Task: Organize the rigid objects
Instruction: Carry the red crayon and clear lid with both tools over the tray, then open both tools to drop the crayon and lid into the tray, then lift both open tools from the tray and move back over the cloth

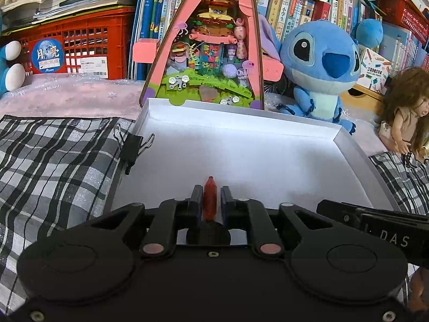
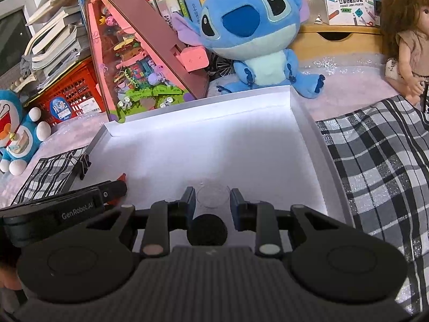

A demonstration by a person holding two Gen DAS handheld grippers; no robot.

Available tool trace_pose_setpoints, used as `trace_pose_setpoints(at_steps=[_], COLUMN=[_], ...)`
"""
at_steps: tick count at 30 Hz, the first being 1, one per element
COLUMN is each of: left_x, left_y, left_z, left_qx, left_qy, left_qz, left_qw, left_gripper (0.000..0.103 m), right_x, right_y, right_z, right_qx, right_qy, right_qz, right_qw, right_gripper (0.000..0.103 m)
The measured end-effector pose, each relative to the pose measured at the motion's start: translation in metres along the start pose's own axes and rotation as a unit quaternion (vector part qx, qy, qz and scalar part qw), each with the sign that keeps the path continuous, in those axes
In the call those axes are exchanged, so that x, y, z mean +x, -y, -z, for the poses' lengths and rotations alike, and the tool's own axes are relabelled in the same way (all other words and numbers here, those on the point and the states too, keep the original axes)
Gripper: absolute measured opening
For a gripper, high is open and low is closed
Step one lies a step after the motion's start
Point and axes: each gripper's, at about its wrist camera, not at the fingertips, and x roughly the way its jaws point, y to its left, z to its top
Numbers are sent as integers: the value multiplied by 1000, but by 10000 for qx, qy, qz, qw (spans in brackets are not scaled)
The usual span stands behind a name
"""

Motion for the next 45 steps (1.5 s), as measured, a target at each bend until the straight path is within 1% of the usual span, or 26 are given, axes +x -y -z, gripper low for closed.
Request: trace_pose_setpoints(at_steps=[1, 2, 3, 4, 5, 6, 7, 8, 10, 11, 12, 13, 18, 20, 24, 28, 30, 34, 39, 45], left_x=[0, -1, -2, -4, -7, -10, -12, -15, -23, -27, -31, -34, -57, -67, -89, -112, -121, -135, -149, -168], left_y=[0, 1, 1, 1, 0, 1, 1, 1, 3, 3, 4, 5, 7, 7, 7, 9, 9, 7, 6, 7], left_z=[0, 0, 0, 0, 0, 0, 0, 0, 1, 1, 2, 3, 11, 14, 24, 37, 44, 58, 80, 104], left_qx=[13, 26, 28, 29, 37, 68, 107, 153, 252, 289, 320, 347, 409, 386, 435, 612, 598, 548, 619, 751], left_qy=[1, -12, -20, -5, 34, 77, 98, 123, 167, 174, 179, 185, 340, 364, 500, 684, 700, 658, 642, 706], left_qz=[-35, -64, -87, -104, -122, -128, -126, -128, -167, -175, -146, -110, 65, 134, 236, 271, 324, 477, 545, 612], left_qw=[10000, 10000, 10000, 9999, 9999, 9999, 9998, 9997, 9994, 9993, 9992, 9992, 9986, 9985, 9975, 9954, 9952, 9952, 9945, 9928], left_gripper=[16, 23, 36, 41, 43, 44, 45, 48, 52, 55, 59, 61, 73, 78, 79, 82, 82, 83, 83, 84], right_x=[0, 0, 0, 0, -1, -1, -3, -5, -10, -14, -18, -21, -43, -52, -73, -92, -101, -118, -137, -151], right_y=[0, 1, 1, 2, 2, 2, 2, 2, 1, 0, -1, -1, -3, -3, -1, 1, 1, -1, -6, -8], right_z=[0, 0, 1, 1, 1, 1, 1, 0, 0, 0, 0, 0, 5, 8, 15, 24, 30, 44, 63, 84], right_qx=[14, 37, 63, 74, 75, 70, 65, 62, 31, -7, -46, -80, -350, -462, -609, -732, -812, -1028, -1359, -1620], right_qy=[6, 11, 6, 7, 8, 18, 32, 50, 91, 138, 183, 212, 389, 463, 681, 820, 892, 1023, 1225, 1320], right_qz=[-12, -21, -22, -35, -34, -33, -57, -104, -175, -192, -202, -214, -337, -338, -316, -407, -459, -517, -499, -482], right_qw=[10000, 10000, 10000, 10000, 10000, 10000, 10000, 9999, 9998, 9997, 9996, 9995, 9981, 9973, 9953, 9931, 9916, 9881, 9819, 9767], right_gripper=[36, 37, 36, 39, 43, 54, 56, 58, 66, 68, 72, 76, 88, 88, 98, 102, 103, 103, 103, 103])
